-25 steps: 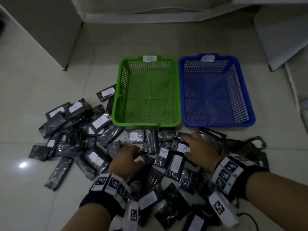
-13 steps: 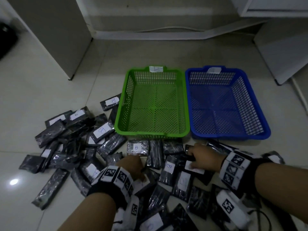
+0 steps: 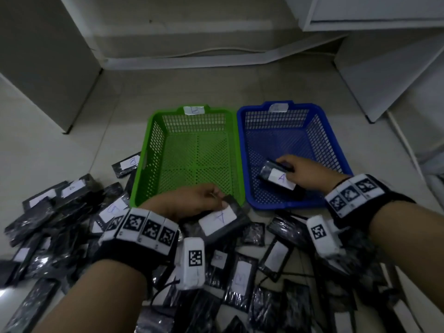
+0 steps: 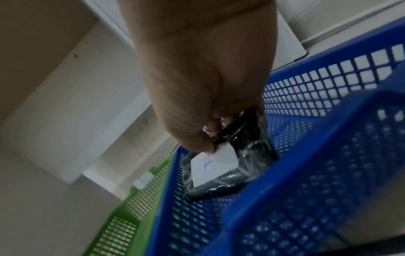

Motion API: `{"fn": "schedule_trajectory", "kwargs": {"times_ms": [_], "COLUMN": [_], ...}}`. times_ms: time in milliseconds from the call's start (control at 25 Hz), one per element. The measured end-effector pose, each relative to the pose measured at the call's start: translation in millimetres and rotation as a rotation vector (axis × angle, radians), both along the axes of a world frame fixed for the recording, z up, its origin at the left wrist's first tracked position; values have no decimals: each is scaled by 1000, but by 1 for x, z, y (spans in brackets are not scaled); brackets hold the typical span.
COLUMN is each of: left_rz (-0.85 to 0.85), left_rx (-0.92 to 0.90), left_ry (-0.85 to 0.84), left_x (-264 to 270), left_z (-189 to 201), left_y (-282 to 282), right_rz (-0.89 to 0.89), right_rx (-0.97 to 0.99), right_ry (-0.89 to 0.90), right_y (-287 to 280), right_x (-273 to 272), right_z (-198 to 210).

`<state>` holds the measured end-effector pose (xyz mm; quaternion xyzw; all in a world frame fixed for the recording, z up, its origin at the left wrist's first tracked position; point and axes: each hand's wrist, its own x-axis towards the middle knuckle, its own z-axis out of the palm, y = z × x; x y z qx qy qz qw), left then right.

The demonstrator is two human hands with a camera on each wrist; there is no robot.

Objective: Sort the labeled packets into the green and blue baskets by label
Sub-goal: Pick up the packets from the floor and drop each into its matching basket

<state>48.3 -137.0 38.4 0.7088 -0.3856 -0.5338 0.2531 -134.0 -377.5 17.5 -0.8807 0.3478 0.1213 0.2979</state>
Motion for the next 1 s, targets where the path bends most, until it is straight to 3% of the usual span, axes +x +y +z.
{"fn": "schedule_trajectory", "kwargs": {"times_ms": [120, 320, 400, 480, 600, 800, 920, 1000], "left_rz": [206, 403, 429, 427, 374, 85, -226, -287], "left_rx": [-123, -349, -408, -446, -524, -414, -253, -183], "left_ry": [108, 41, -14, -96, -233, -497, -723, -796], "left_x": [-11, -35, -47, -57, -74, -102, -102, -100], "left_z": [3, -11, -24, -35, -43, -67, -82, -83], "left_y": [-20, -58, -76, -96, -125, -147, -141, -134], "right_rz": [34, 203, 153, -12, -225, -128, -83, 10], "right_rx": [-1, -116, -225, -280, -332, -463, -401, -366], "right_ry": [-43, 89, -84, -394, -675, -676, -652, -561], "right_y": [-12, -11, -7, 5, 36, 62, 74, 81], "right_x": [0, -9, -25, -51, -93, -122, -127, -127], "right_z": [-22, -44, -43, -41, -38, -48, -57, -62]}}
